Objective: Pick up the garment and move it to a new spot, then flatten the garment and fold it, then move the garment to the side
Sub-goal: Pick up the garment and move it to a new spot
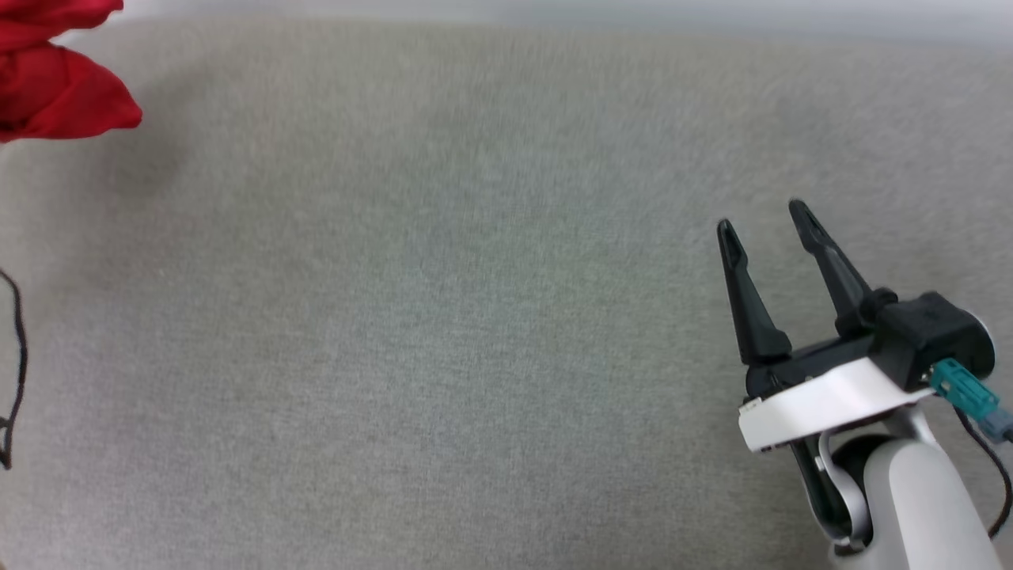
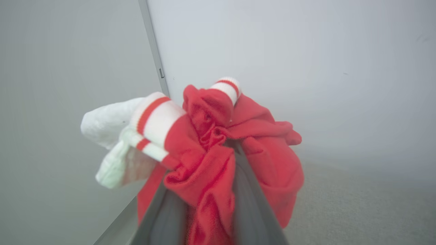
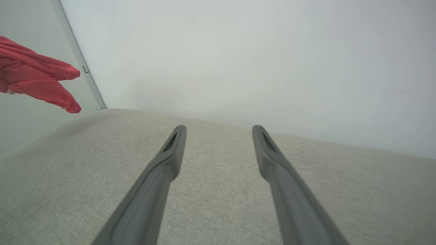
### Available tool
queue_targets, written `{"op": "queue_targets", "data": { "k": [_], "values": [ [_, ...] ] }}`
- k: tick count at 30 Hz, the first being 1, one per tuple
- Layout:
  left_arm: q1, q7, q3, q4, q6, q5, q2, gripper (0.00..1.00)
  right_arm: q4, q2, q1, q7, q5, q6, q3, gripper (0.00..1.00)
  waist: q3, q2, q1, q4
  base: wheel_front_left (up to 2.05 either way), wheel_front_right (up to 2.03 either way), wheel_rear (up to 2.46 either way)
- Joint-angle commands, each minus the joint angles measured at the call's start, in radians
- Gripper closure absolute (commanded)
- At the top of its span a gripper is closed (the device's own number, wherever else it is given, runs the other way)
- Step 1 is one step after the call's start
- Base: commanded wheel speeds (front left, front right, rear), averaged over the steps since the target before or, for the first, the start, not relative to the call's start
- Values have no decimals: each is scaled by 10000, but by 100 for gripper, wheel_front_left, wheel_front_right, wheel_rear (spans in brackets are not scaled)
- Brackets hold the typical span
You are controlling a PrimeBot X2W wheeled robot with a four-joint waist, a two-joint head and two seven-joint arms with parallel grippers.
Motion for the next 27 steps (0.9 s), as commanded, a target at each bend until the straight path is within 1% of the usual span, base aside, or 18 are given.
{"op": "queue_targets", "data": {
  "k": [1,5,9,15,21,24,27],
  "values": [
    [-99,-294,-114,-69,2,106,-100,100,35,7,219,-50,134,-3,-73,0,-786,-1,0,-199,0,0,0],
    [80,-806,-489,-234,-40,357,-376,100,130,9,635,-61,353,-3,-125,0,-1527,-1,0,-623,0,0,0],
    [491,-1073,-823,-705,-10,379,-937,100,165,9,1071,-13,456,-3,-216,0,-2145,-1,0,-1156,0,0,0],
    [1393,-970,-1456,-1841,-29,166,-2222,100,82,9,1637,176,523,-3,-347,0,-2647,-1,0,-1929,0,0,0],
    [2519,-925,-2388,-3021,-158,-11,-3630,100,-42,11,2002,279,596,-3,-434,0,-2583,-1,0,-2673,0,0,0],
    [3306,-1049,-2909,-3421,-255,-132,-4213,100,-106,11,2143,301,647,-3,-523,0,-2480,-1,0,-2938,0,0,0],
    [4211,-1054,-3719,-3524,-380,-122,-4549,100,-107,11,2196,310,702,-3,-566,0,-2388,-1,0,-3085,0,0,0]
  ]
}}
